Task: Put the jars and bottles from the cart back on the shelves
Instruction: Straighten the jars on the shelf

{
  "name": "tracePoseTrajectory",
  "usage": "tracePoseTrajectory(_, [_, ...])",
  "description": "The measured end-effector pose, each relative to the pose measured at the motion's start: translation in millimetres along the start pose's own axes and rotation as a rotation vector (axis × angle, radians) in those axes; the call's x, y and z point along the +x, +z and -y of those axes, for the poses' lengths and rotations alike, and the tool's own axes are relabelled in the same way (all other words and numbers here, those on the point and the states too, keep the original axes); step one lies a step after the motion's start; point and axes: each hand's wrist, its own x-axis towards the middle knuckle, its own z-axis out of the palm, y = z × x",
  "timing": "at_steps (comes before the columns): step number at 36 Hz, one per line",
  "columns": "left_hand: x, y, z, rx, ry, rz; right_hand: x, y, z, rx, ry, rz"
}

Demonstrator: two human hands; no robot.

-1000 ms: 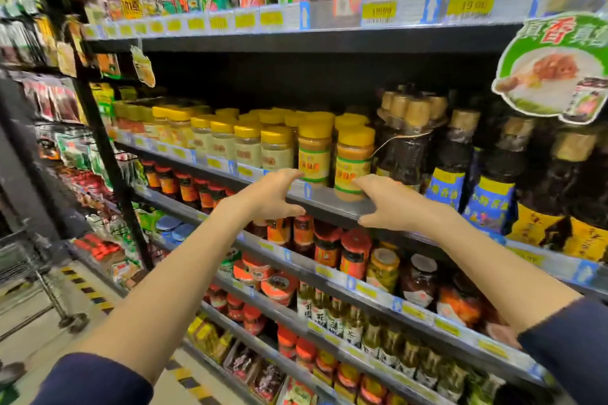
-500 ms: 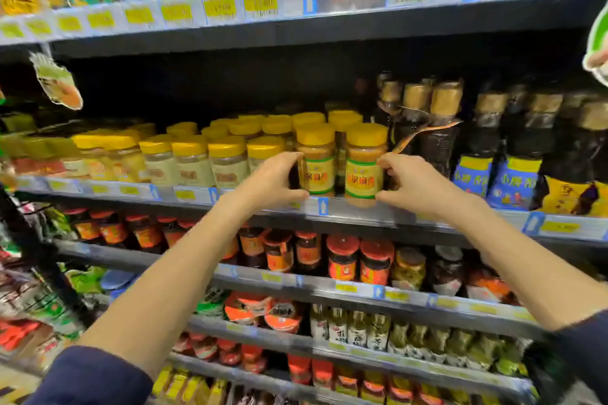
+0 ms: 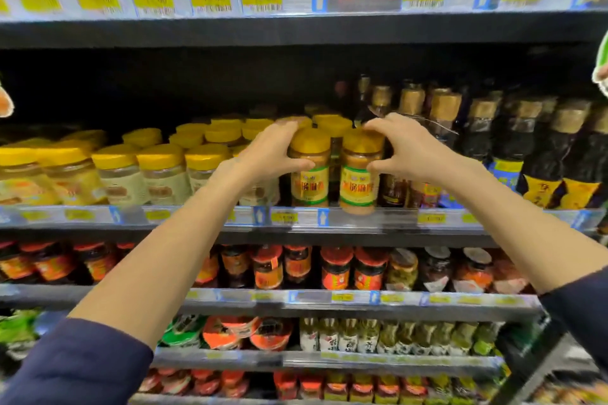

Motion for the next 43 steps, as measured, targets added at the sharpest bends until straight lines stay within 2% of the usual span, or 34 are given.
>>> tracePoseTrajectory(11, [17,1,9,-0.041,-0.002,0.206,22,10,-5,-0.048,0.008,0.144])
tracePoseTrajectory(26, [18,-2,12,-0.091,-0.006,0.203,34,14,-13,0.094,-0.088,0.152])
tracePoseTrajectory(43, [14,-4,-2,-0.030,-0.058,0.185,35,19,-15,0.034,-0.127,0.134])
